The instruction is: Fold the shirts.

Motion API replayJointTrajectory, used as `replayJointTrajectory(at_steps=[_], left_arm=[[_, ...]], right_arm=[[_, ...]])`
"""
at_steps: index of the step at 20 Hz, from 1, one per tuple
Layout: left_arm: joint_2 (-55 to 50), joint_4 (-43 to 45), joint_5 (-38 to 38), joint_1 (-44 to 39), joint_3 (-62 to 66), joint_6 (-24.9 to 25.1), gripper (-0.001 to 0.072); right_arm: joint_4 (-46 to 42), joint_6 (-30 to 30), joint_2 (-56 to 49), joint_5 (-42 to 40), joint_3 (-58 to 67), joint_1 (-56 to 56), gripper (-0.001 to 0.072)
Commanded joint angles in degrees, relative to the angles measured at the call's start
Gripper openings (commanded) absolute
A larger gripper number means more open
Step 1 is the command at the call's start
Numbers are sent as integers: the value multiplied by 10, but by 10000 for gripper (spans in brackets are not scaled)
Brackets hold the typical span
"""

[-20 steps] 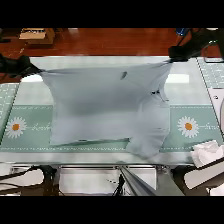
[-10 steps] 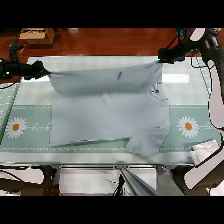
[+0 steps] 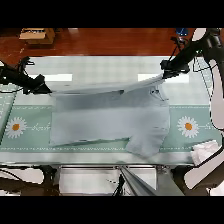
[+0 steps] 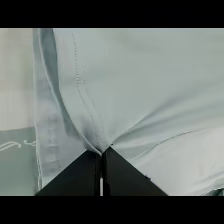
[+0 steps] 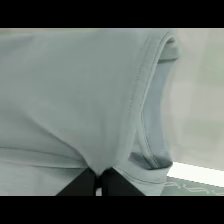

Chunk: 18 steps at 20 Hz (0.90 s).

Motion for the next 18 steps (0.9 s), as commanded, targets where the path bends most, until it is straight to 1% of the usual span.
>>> replayJointTrajectory(at_steps=[1, 2, 3, 4, 5, 6, 8, 9, 10, 12, 14, 15, 16, 18], left_arm=[[0, 0, -19, 2, 7, -11, 307], [0, 1, -41, 6, 18, -10, 405], [2, 2, -74, 12, 30, 2, 405], [8, 3, -111, 21, 37, 15, 404], [20, 16, -139, 33, 31, 21, 398], [41, 38, -151, 47, 15, 16, 396], [99, 54, -136, 85, -56, 22, 395], [132, 54, -121, 109, -108, 23, 395], [165, 54, -115, 136, -170, 35, 396], [212, 54, -115, 188, -280, 37, 397], [231, 51, -109, 224, -361, 40, 401], [231, 52, -109, 230, -391, 47, 418], [230, 52, -105, 230, -414, 50, 494], [230, 52, -76, 223, -450, 56, 498]], right_arm=[[7, -14, 2, 21, 0, -1, 181], [7, -39, 5, 46, 1, -2, 300], [3, -82, 10, 90, 1, -2, 313], [-15, -99, 17, 122, -1, -5, 322], [-24, -91, 32, 121, -7, -9, 323], [-36, -96, 51, 121, -17, -17, 323], [-56, -101, 96, 114, -76, -43, 324], [-51, -104, 127, 98, -133, -61, 365], [-46, -109, 158, 77, -195, -80, 416], [-2, -136, 230, 13, -339, -125, 485], [58, -167, 294, -56, -467, -174, 485], [87, -186, 322, -87, -520, -196, 485], [106, -202, 344, -110, -559, -215, 485], [134, -220, 381, -144, -614, -242, 484]])
